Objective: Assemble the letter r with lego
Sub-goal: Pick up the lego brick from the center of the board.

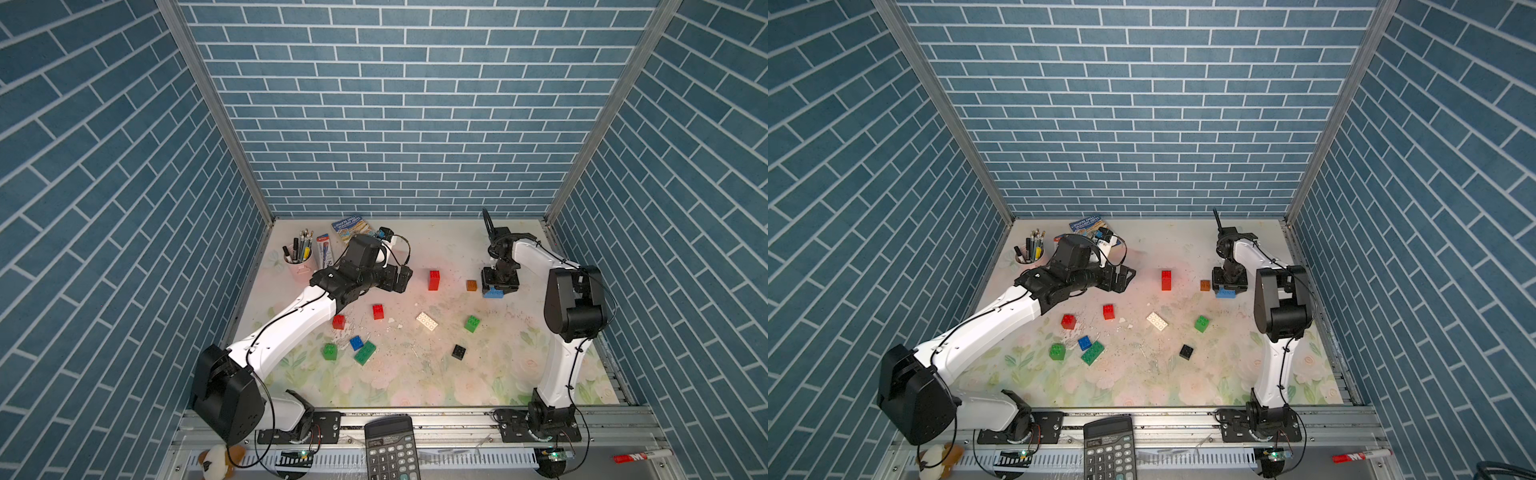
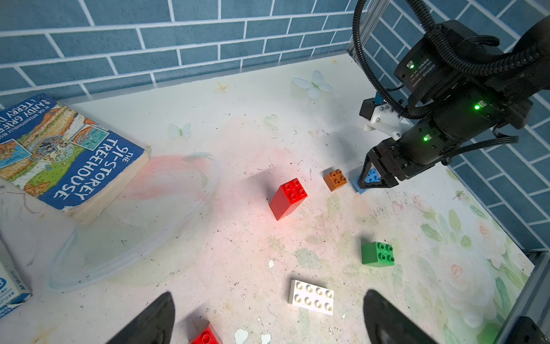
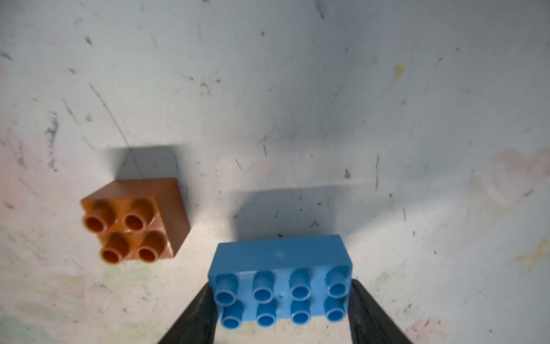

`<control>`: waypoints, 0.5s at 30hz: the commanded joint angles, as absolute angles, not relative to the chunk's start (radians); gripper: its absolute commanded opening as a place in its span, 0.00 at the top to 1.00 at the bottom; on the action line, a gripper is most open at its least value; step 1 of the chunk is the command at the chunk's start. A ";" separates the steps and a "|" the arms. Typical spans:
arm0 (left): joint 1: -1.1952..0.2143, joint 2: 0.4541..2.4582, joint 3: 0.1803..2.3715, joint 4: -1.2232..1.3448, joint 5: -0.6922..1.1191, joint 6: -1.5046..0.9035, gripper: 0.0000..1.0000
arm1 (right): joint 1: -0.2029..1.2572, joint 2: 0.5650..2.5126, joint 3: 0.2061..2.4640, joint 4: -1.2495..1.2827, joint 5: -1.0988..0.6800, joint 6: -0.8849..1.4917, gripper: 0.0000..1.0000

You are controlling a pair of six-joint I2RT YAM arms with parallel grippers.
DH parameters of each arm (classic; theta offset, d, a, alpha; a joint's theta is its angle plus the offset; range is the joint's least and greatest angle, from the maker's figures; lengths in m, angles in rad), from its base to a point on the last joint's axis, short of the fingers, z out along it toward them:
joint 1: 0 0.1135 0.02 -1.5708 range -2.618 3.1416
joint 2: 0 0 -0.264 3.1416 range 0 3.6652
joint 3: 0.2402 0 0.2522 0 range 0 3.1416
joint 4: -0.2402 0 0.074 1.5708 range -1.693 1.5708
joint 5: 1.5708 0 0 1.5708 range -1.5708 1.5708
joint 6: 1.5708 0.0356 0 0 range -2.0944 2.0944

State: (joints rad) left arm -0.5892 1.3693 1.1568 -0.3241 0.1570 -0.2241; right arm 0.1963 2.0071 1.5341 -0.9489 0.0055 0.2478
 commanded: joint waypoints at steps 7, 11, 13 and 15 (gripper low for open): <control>-0.586 1.303 1.118 -0.344 0.137 -0.189 0.00 | 0.230 1.972 1.687 -1.055 -0.053 0.349 0.66; -0.584 1.283 1.096 -0.350 0.125 -0.173 0.00 | 0.275 2.030 1.777 -1.085 -0.057 0.371 0.66; -0.586 1.267 1.084 -0.353 0.111 -0.163 0.00 | 0.305 2.070 1.830 -1.101 -0.053 0.382 0.66; -0.582 1.251 1.072 -0.354 0.103 -0.154 0.00 | 0.325 2.101 1.865 -1.107 -0.053 0.395 0.67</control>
State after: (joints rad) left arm -0.5884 1.2797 1.0943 -0.3386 0.1272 -0.1825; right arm 0.2970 2.0464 1.8282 -1.0481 -0.0429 0.3454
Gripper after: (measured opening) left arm 0.995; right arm 0.646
